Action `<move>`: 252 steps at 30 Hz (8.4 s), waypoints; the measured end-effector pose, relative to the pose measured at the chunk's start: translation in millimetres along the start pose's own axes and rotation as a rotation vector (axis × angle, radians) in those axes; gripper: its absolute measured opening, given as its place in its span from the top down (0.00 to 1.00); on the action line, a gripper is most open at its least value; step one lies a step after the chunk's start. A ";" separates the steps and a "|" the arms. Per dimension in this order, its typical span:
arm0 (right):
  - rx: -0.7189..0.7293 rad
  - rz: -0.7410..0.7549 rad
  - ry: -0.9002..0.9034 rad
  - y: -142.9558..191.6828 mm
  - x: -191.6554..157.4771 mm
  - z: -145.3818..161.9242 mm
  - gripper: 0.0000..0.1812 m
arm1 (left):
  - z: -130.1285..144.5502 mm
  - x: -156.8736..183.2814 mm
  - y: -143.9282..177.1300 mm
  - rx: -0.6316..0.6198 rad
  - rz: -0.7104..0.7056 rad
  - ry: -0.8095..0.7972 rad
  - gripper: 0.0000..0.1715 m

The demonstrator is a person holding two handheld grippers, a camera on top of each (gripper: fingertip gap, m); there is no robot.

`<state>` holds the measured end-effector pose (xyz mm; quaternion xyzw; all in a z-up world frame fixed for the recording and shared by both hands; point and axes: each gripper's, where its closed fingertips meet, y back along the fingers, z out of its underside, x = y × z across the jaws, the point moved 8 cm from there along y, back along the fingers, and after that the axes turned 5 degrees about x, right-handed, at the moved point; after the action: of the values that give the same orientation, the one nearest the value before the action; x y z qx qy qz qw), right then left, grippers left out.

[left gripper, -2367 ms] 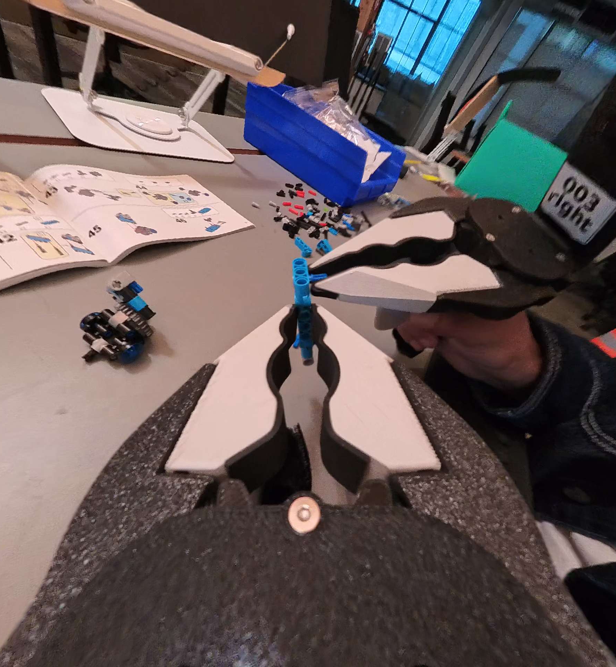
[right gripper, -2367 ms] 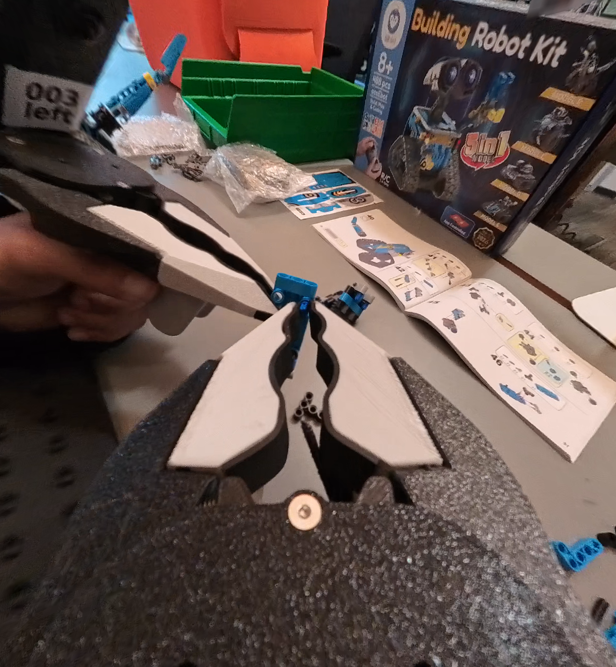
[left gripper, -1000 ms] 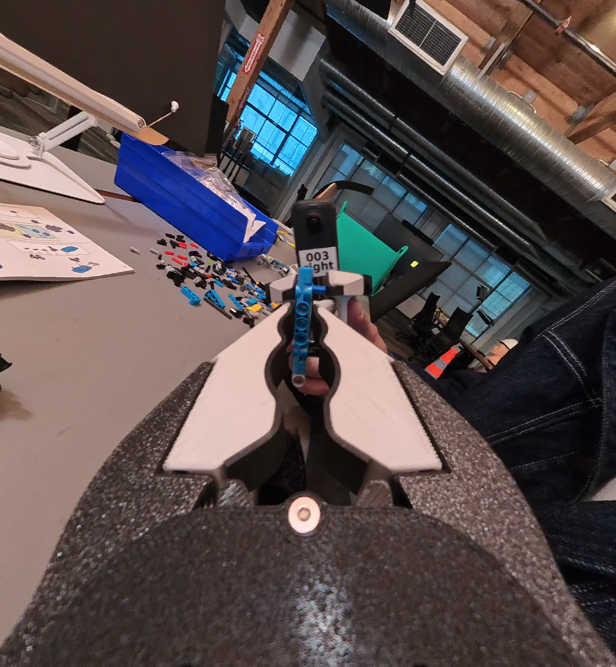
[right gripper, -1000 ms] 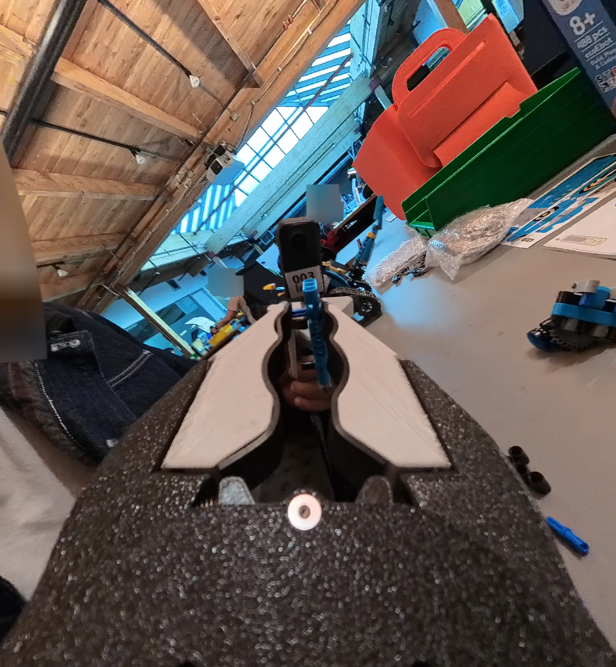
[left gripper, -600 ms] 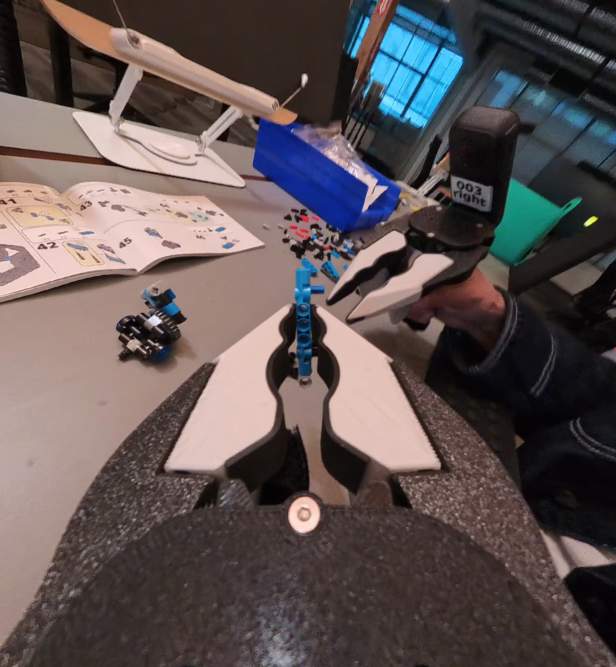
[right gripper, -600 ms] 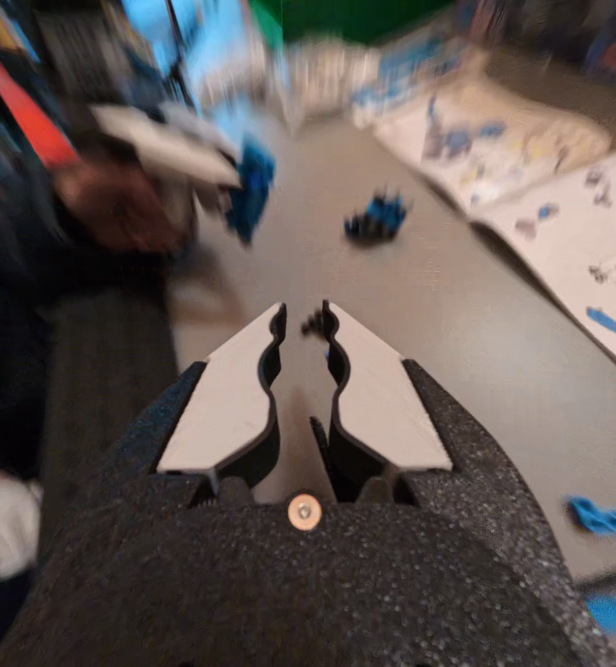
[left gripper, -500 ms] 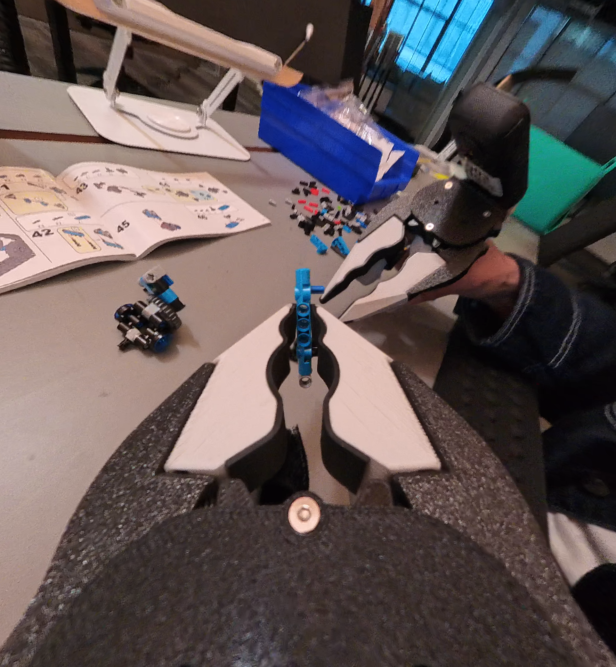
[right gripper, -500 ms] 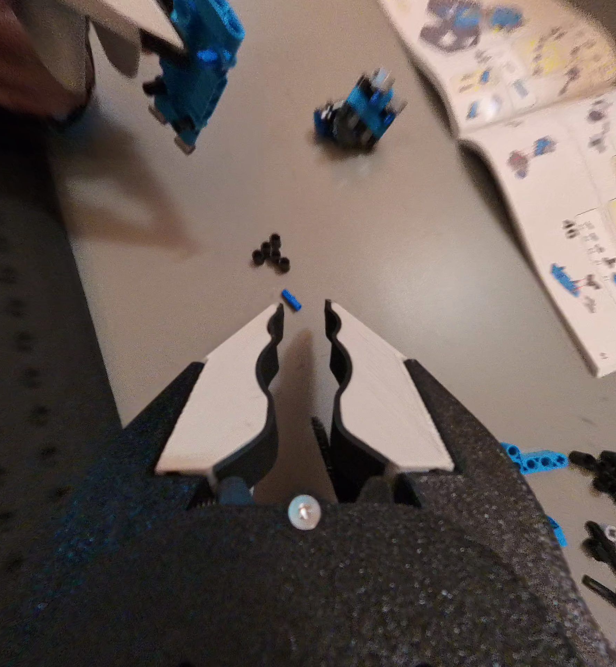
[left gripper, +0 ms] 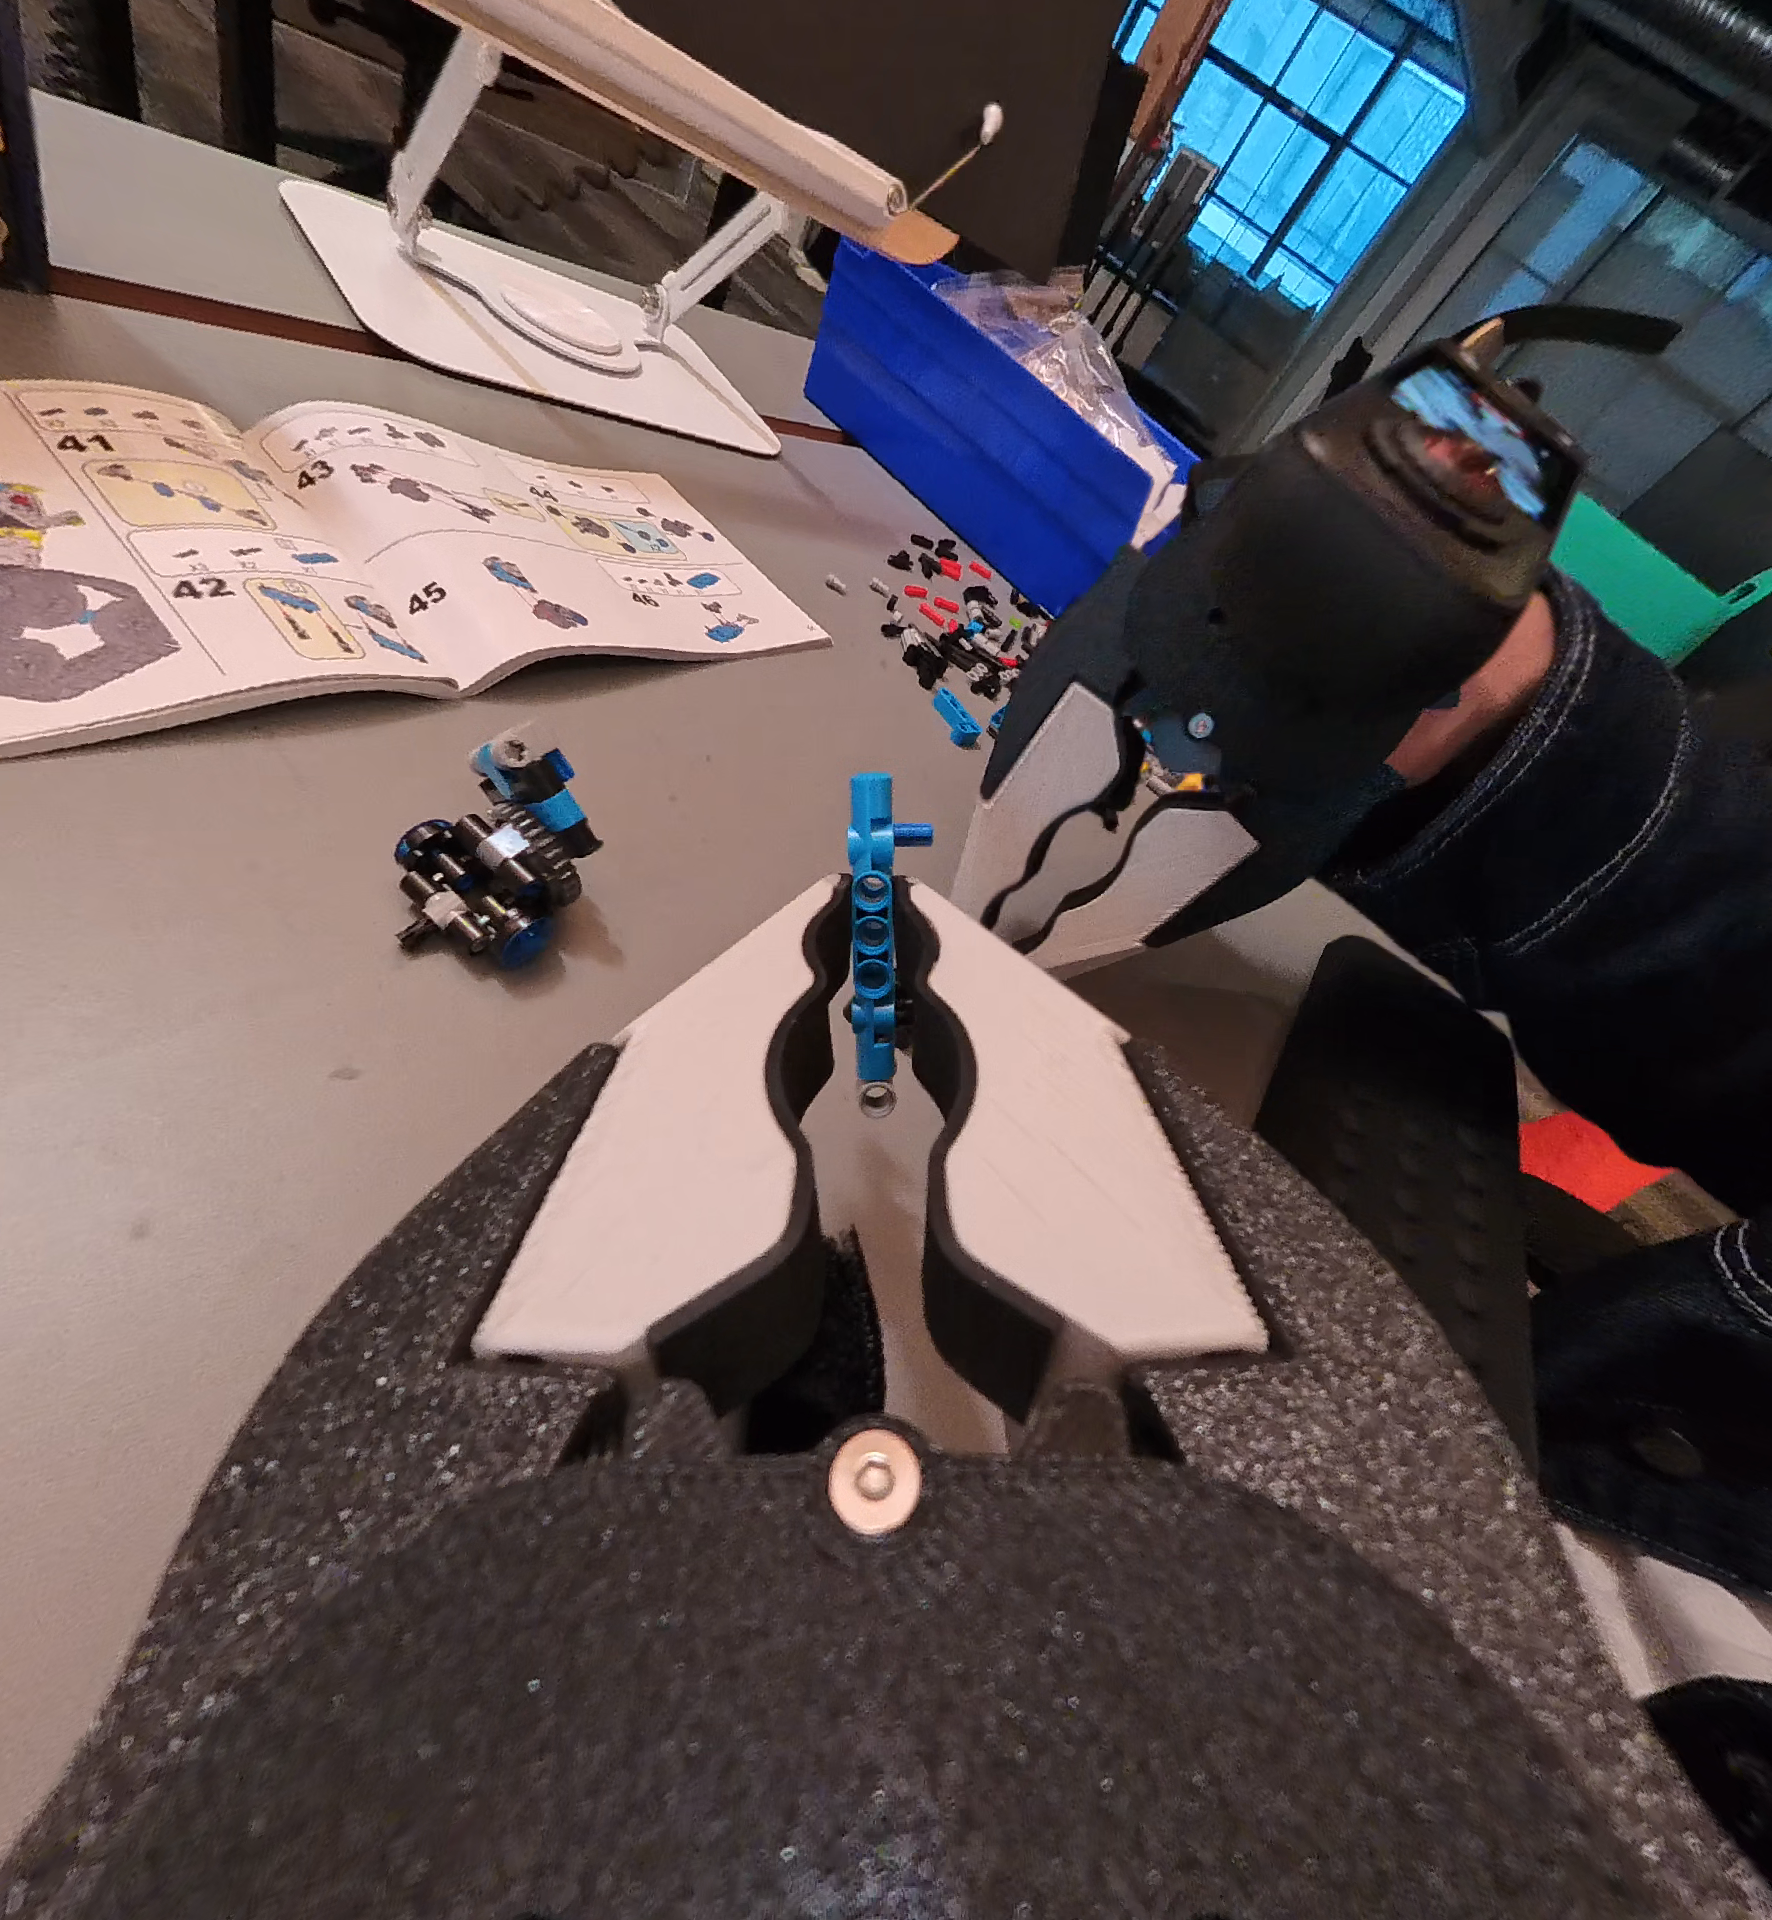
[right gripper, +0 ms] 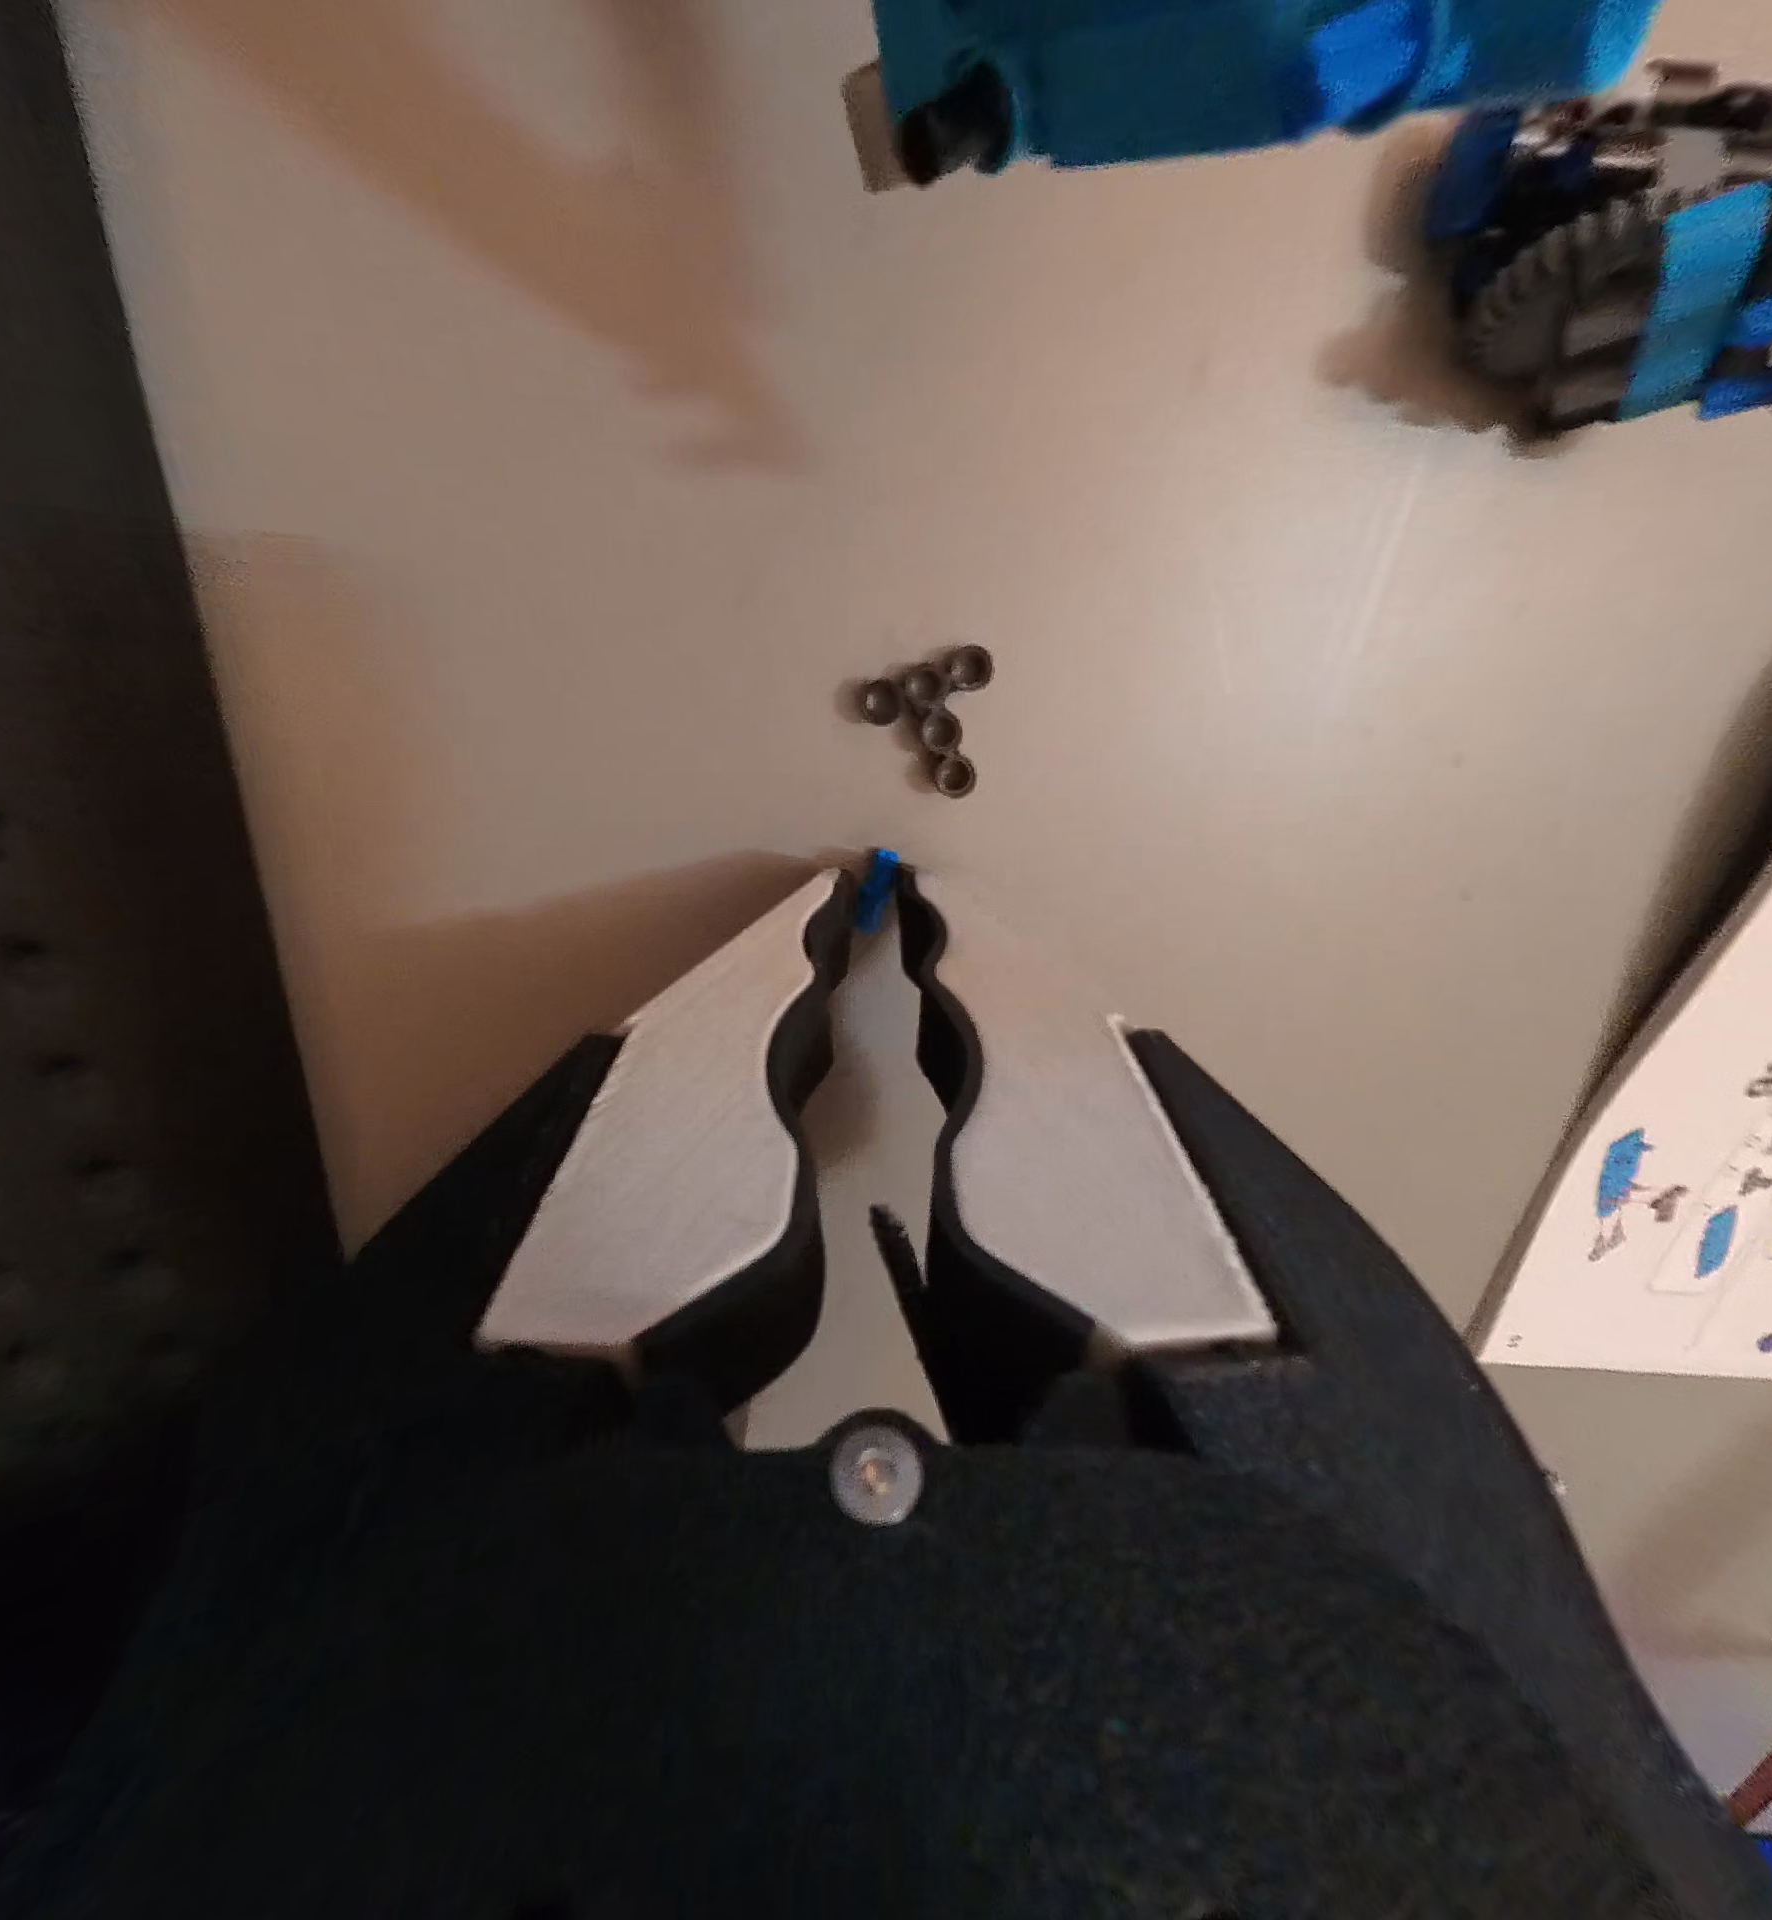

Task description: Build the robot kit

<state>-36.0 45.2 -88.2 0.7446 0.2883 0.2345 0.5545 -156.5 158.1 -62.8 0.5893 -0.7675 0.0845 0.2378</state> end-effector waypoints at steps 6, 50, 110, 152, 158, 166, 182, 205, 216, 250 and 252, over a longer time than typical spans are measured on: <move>-0.066 -0.110 -0.054 -1.3 8.1 -3.4 0.97 | 1.3 -0.4 -0.2 -0.014 0.005 0.005 0.96; 0.880 0.148 -0.379 26.7 0.4 -42.1 0.98 | 4.6 8.8 -6.9 -0.046 -0.179 -0.253 0.96; 0.993 0.494 -0.008 52.3 -16.8 -37.3 0.98 | -1.5 14.0 -8.1 0.046 0.166 0.097 0.96; 0.523 0.191 -0.416 12.8 -52.0 93.4 0.97 | 10.7 -2.6 -8.1 -0.104 -0.060 -0.039 0.96; 0.547 0.183 -0.450 12.0 -53.3 98.5 0.96 | 9.6 -3.2 -7.0 -0.093 -0.063 -0.031 0.96; 0.543 0.176 -0.449 11.9 -52.1 98.0 0.94 | 10.1 -2.2 -7.6 -0.095 -0.057 -0.034 0.96; 0.578 0.202 -0.469 22.4 -70.8 112.4 0.92 | 10.6 -2.3 -8.1 -0.095 -0.050 -0.020 0.96; 1.094 -0.062 -0.813 31.5 -27.3 -2.2 0.98 | 13.3 27.0 -17.3 -0.112 -0.141 -0.384 0.96; 1.055 0.056 -0.837 24.3 -20.0 -16.5 0.98 | 16.2 30.2 -19.5 -0.137 -0.194 -0.470 0.96; 0.876 0.401 -0.647 24.9 -33.6 -25.0 0.99 | 30.2 49.6 -25.9 -0.221 -0.417 -1.133 0.97; 0.881 0.392 -0.653 24.0 -33.5 -25.2 0.99 | 30.3 49.8 -25.4 -0.217 -0.415 -1.131 0.97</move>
<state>-73.0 34.2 -59.1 0.9783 0.0297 -0.0511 0.1987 -150.1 95.3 -69.9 0.6525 -0.6483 -0.3680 -0.1362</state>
